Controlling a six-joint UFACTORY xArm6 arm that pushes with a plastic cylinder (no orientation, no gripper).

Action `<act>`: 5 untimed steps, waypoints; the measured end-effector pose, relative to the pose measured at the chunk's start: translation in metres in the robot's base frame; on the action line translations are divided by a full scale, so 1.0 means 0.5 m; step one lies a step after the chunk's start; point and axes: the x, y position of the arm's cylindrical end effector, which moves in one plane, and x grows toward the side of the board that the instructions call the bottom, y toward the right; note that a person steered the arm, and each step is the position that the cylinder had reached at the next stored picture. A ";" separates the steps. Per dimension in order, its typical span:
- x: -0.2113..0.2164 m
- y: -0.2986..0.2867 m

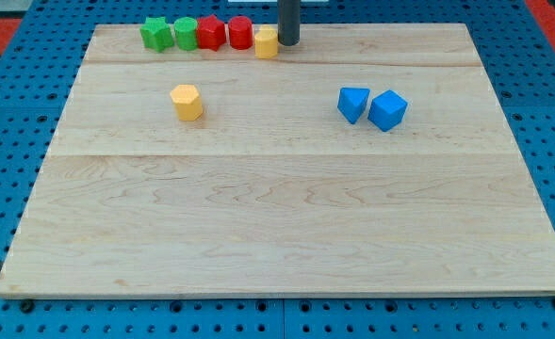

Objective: Move the yellow heart into the red circle

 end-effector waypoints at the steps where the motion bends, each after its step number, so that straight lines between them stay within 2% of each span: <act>1: 0.053 0.055; 2: 0.120 0.027; 3: 0.105 -0.018; 5: 0.083 -0.025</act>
